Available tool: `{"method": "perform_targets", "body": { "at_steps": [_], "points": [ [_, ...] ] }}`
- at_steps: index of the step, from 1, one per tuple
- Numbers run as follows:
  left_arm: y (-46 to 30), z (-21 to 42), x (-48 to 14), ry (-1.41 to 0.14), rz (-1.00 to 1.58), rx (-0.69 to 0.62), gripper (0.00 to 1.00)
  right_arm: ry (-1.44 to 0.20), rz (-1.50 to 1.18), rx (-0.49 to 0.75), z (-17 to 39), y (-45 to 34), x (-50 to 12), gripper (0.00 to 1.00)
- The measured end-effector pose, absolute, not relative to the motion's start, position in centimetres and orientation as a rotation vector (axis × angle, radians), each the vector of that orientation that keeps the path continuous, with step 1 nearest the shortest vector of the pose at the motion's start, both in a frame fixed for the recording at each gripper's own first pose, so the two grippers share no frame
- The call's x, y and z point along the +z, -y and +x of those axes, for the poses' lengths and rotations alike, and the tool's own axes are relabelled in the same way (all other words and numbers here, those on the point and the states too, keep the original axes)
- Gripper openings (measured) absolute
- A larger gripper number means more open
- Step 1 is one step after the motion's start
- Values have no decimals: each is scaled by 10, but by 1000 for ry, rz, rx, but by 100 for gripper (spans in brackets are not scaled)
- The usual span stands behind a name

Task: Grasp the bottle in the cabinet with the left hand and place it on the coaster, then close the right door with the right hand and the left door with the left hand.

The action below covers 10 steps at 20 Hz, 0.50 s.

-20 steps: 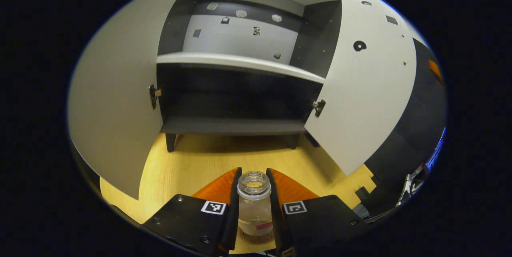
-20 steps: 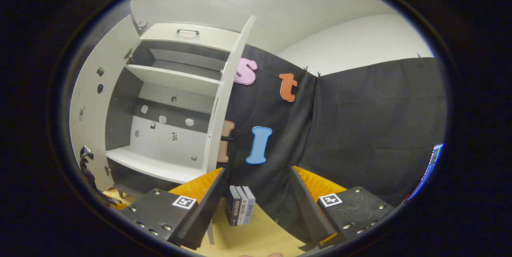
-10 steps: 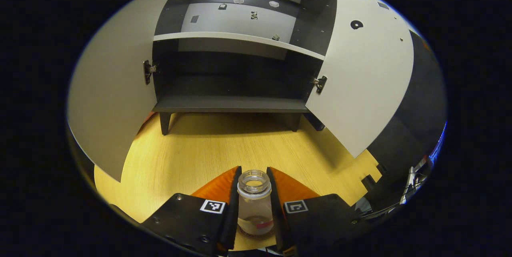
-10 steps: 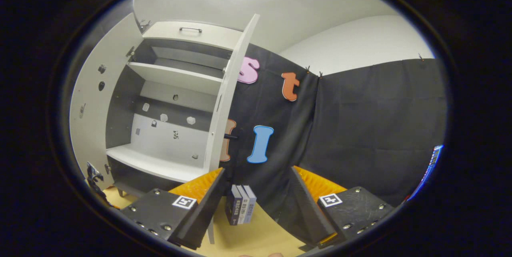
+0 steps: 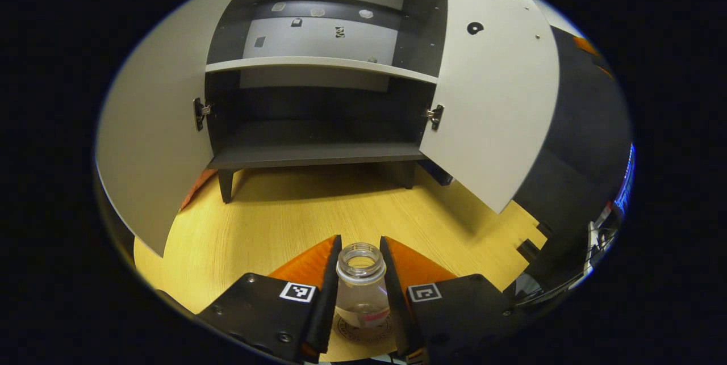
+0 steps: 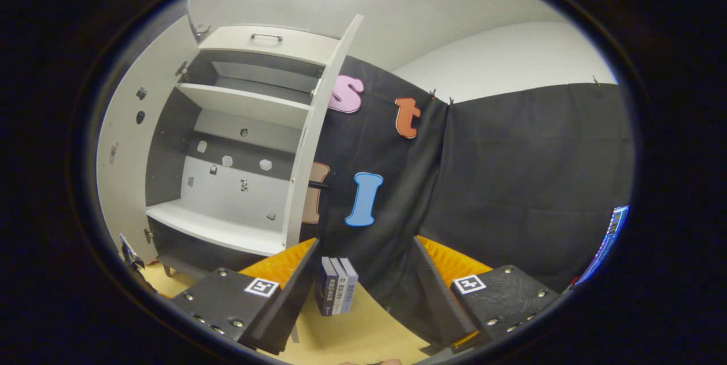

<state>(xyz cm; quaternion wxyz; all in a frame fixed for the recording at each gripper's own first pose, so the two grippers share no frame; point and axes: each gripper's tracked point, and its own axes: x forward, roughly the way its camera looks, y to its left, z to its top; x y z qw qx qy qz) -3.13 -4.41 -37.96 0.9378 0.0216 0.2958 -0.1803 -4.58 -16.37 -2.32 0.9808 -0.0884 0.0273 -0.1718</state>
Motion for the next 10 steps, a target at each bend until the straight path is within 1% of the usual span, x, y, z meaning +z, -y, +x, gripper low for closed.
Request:
{"method": "perform_targets", "body": {
  "at_steps": [1,5,6,7,8,10],
  "points": [
    [45,-34,-381,-607,49,-374,46,-57,-174,-343,-45,163,-25,96],
    [48,-42,-382,-624,52,-396,49,-66,-157,-326,-39,158,-30,96],
    [49,-44,-382,-626,53,-402,50,-67,-156,-322,-38,157,-30,94],
    [50,-46,-382,-630,54,-407,50,-67,-156,-319,-36,157,-31,94],
    [49,-47,-381,-635,57,-408,50,-67,-157,-316,-36,156,-31,96],
    [49,-50,-377,-638,60,-412,50,-68,-157,-312,-35,155,-33,96]
  ]
}}
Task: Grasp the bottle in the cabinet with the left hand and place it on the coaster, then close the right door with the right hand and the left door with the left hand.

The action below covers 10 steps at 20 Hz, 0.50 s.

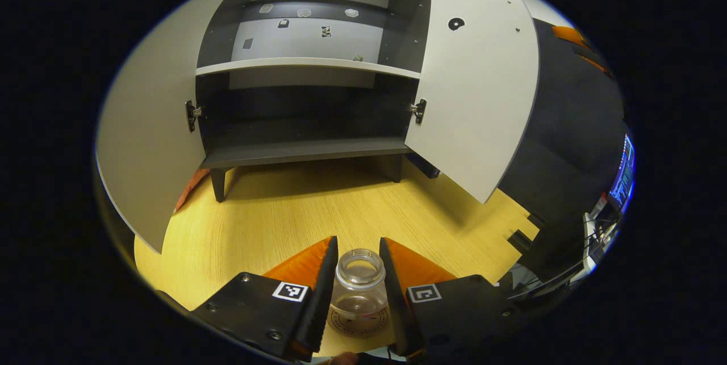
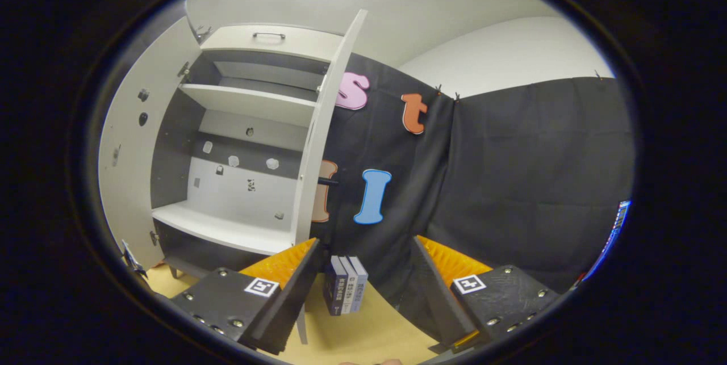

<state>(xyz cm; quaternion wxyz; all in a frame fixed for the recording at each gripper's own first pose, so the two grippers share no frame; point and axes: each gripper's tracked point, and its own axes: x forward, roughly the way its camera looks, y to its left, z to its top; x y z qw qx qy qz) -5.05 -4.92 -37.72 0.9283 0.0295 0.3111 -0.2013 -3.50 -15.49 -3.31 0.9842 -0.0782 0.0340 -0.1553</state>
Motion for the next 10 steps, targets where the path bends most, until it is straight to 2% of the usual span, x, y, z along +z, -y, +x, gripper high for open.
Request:
{"method": "perform_targets", "body": {
  "at_steps": [6,7,8,9,10],
  "points": [
    [57,-51,-354,-618,51,-437,50,-89,-134,-295,-30,148,-42,96],
    [57,-50,-351,-612,51,-440,57,-91,-131,-293,-29,148,-44,96],
    [58,-49,-347,-606,53,-443,57,-93,-129,-292,-29,147,-44,96],
    [57,-49,-345,-604,60,-443,50,-94,-129,-291,-28,147,-45,96],
    [56,-49,-344,-604,66,-443,52,-96,-129,-292,-29,148,-46,96]
  ]
}}
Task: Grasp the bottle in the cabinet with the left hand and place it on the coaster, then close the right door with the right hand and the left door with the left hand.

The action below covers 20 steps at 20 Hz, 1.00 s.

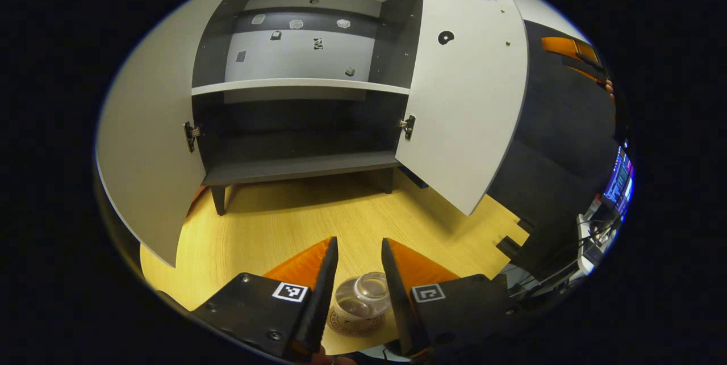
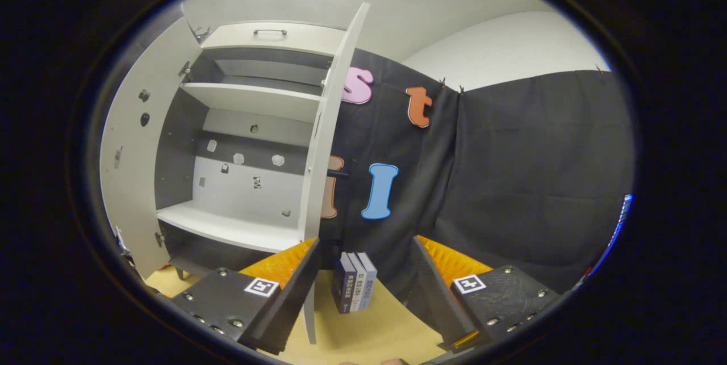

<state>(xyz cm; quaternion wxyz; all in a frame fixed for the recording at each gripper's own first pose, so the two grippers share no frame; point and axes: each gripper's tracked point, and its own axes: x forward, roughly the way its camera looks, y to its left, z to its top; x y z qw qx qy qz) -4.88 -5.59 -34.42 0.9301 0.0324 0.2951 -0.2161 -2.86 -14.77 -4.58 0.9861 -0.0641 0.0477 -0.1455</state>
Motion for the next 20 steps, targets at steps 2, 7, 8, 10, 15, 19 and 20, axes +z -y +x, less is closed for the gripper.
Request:
{"method": "perform_targets", "body": {
  "at_steps": [2,7,8,10,15,19,20],
  "points": [
    [53,-47,-344,-603,75,-433,53,-98,-126,-296,-29,149,-47,96],
    [51,-44,-331,-599,66,-420,53,-103,-126,-307,-30,153,-50,96],
    [51,-42,-323,-586,68,-420,53,-102,-125,-309,-29,154,-49,96],
    [51,-36,-303,-545,68,-411,53,-102,-123,-311,-27,155,-50,96],
    [46,-9,-240,-404,37,-371,58,-100,-124,-312,-21,156,-52,96],
    [31,11,-187,-296,8,-305,53,-97,-134,-320,-15,159,-52,96],
    [28,14,-176,-274,-7,-295,59,-96,-135,-320,-14,159,-52,96]
  ]
}}
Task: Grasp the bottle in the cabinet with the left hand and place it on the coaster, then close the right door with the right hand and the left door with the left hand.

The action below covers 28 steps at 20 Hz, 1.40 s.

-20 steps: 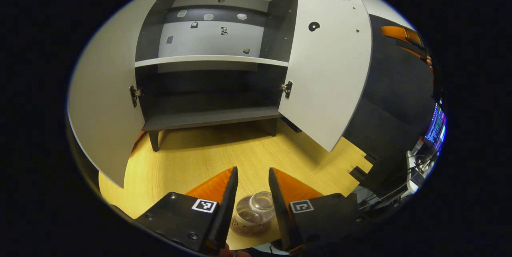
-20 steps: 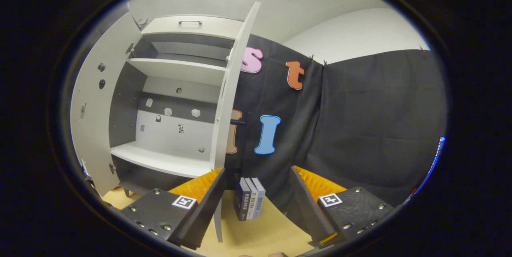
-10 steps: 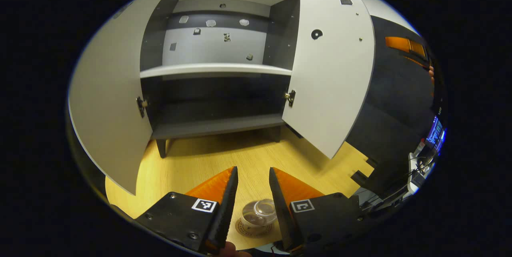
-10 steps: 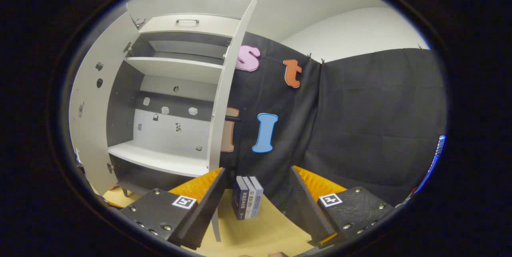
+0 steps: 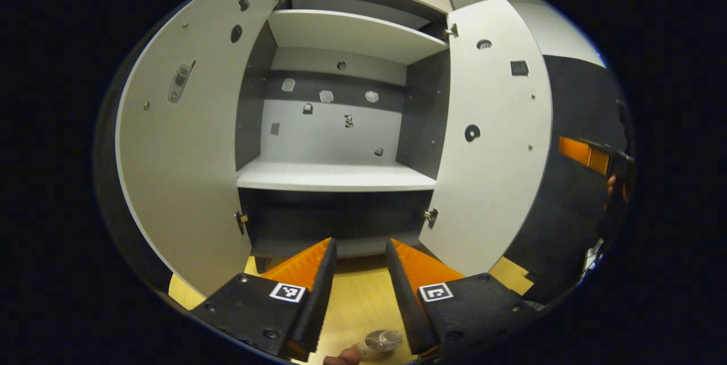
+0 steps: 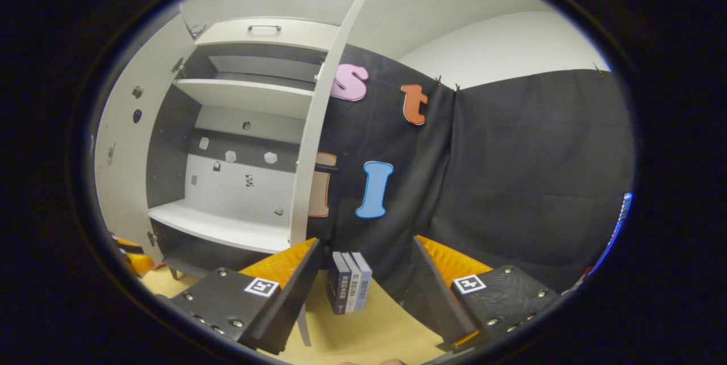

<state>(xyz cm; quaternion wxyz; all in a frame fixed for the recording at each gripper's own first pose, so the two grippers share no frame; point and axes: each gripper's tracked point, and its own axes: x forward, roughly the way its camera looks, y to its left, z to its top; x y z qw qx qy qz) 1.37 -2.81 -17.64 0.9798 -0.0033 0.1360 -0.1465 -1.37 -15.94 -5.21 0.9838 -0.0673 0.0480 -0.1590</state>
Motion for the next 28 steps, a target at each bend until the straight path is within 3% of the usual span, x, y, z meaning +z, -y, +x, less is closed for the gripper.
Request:
{"method": "perform_targets", "body": {
  "at_steps": [1,2,3,12,17,28],
  "points": [
    [23,17,-169,-253,-14,-279,63,-96,-137,-318,-11,159,-52,96],
    [15,17,-162,-239,-19,-263,78,-95,-139,-314,-9,158,-53,96],
    [10,18,-159,-228,-22,-247,79,-94,-142,-310,-6,157,-53,96],
    [-28,9,-172,-257,-25,-141,80,-90,-190,-307,7,158,-50,95],
    [-25,10,-184,-291,-26,-147,80,-114,-191,-286,8,153,-55,88],
    [2,14,-176,-262,-42,-209,80,-138,-158,-158,13,124,-56,90]
  ]
}}
